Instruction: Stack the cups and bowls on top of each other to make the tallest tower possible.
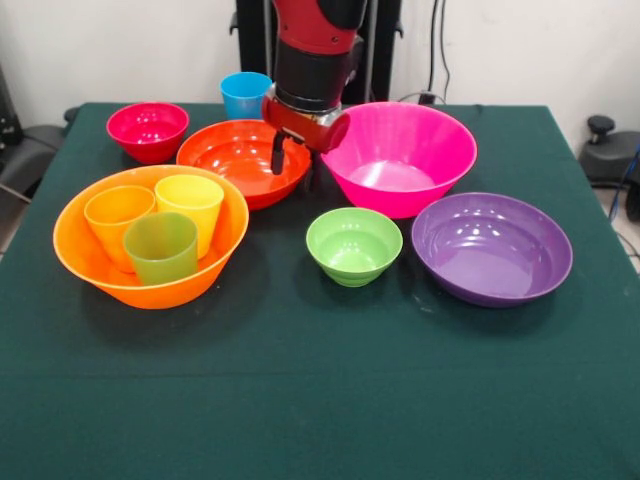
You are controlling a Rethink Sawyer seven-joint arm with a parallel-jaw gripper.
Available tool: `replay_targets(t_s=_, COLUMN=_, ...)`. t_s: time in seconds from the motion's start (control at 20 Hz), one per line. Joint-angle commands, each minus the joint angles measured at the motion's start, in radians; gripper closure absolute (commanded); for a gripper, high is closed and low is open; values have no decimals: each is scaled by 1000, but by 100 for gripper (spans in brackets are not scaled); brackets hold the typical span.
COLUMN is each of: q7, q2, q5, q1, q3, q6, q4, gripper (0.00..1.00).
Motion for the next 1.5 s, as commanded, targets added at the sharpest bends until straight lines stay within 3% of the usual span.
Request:
replay_targets(t_s=0.05, q7=138, q2=53, q5=-24, q1=25, q3=74, q6=-71, q4=51, gripper=0)
replay_targets(t_s=0.2, q7=149, q2=76, q5=-18, q1=56, q3=15, q6=-86, q4=58, gripper=0)
replay_targets(t_s=0.55, q7=134, q2=124, q5=-38, q1=42, q3=-12, q6=-127, q4=82, gripper=0)
replay_targets(t_s=0.8, q7=152, q2=168, q5=4, q1=124, q3=-93, q6=-133, q4=78, gripper=0)
replay_targets(t_s=1.35, q7=141, q2=223, q5=-12, q1=84, q3=-48, q6=-193, q4=55, gripper=0)
replay_targets(t_s=1.4, q7=129, q2=218, q5=-25, q1=71, q3=-38, q6=-194, q4=54, gripper=100)
replay_targets(t_s=1.5, q7=110, q2=205, q5=-51, q1=36, q3=-5, q6=-187, q4=56, gripper=100)
